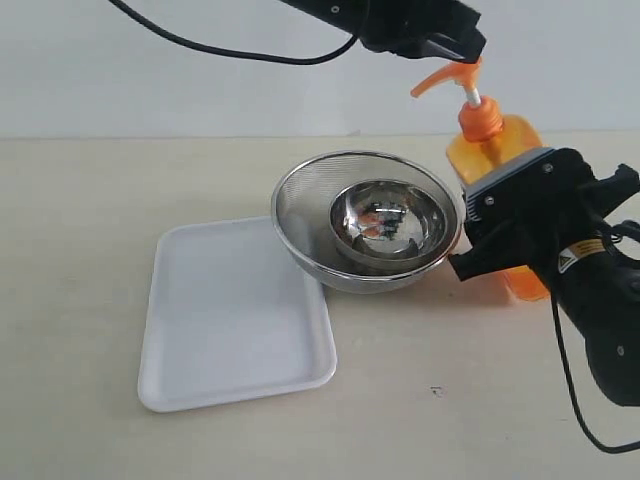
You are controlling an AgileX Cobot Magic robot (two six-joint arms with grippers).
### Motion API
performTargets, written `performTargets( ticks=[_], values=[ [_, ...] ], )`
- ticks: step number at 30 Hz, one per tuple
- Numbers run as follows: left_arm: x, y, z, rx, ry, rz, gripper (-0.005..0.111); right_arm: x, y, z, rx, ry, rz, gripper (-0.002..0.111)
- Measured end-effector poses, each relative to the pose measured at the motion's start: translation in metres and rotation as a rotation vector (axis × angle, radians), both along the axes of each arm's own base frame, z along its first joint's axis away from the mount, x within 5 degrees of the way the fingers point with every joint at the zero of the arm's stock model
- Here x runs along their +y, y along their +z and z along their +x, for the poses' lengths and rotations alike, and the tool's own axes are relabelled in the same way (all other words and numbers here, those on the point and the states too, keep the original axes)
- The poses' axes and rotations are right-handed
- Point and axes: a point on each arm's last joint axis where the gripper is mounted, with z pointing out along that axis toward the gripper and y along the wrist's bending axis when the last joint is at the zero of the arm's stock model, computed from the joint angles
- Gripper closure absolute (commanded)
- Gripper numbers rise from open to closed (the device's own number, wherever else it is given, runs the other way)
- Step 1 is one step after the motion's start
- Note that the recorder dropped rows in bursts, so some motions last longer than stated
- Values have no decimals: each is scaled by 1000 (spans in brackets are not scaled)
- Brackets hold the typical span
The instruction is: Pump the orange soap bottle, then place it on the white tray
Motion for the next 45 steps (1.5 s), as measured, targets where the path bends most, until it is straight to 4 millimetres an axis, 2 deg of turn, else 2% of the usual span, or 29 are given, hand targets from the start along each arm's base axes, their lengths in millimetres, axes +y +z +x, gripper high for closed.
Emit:
performTargets(
  ticks=[6, 14, 22, 31, 35, 45],
  values=[
    [4, 21, -13, -21, -15, -19, 102, 0, 0, 0, -1, -8, 15, 108],
    [16, 27, -30, -6, -6, -8, 102, -2, 1, 1, 1, -38, 48, 108],
    [42, 40, -65, -28, 20, -28, 102, -3, 1, 1, 2, -51, 103, 108],
    [87, 57, -127, -111, 74, -119, 102, -8, 1, 1, 10, -126, 215, 108],
    [116, 59, -162, -160, 131, -163, 102, -11, 1, 1, 13, -170, 293, 108],
    [186, 38, -241, -267, 305, -267, 102, -14, 0, 2, 34, -221, 452, 108]
  ],
)
